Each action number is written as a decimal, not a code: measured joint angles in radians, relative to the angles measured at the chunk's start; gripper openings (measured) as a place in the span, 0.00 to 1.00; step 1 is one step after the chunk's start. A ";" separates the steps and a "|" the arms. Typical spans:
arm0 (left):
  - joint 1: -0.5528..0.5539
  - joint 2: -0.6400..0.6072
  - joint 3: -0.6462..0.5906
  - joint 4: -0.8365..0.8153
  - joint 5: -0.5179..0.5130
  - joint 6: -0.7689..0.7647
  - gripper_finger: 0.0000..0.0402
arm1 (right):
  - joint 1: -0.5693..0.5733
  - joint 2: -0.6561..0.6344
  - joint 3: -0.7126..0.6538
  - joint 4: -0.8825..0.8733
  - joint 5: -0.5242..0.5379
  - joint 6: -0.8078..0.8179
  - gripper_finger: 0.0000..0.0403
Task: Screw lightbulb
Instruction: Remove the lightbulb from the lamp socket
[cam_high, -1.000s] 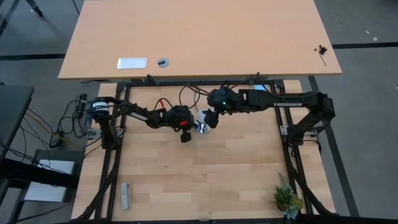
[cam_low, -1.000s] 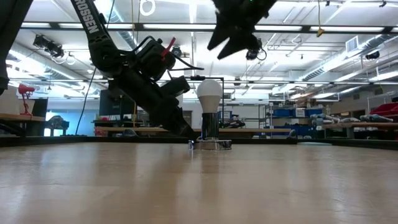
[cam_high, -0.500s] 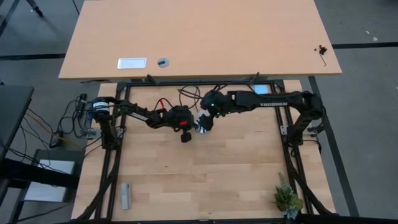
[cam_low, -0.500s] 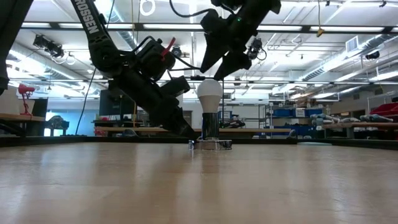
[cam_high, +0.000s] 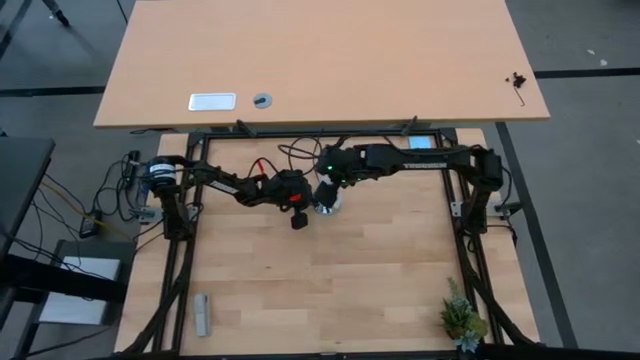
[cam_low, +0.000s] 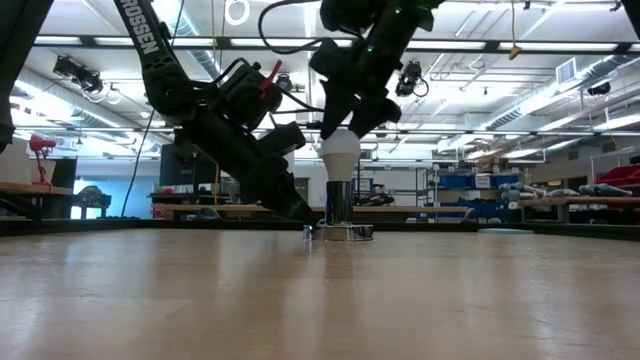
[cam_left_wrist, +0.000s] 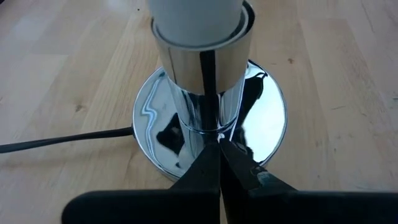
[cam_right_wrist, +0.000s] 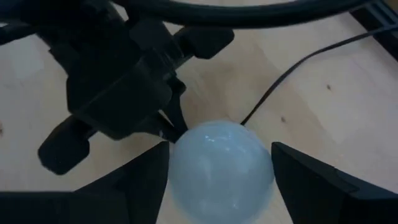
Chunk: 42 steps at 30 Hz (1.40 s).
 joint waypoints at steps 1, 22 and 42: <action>0.000 0.000 0.000 0.000 0.000 0.000 0.00 | -0.002 0.000 0.000 -0.007 -0.009 -0.013 0.66; 0.001 0.000 0.002 -0.001 0.004 0.003 0.00 | -0.016 0.003 0.118 -0.059 -0.046 -0.467 0.59; 0.000 -0.001 0.001 -0.004 0.007 0.001 0.00 | -0.022 0.085 0.157 -0.152 -0.097 0.085 0.64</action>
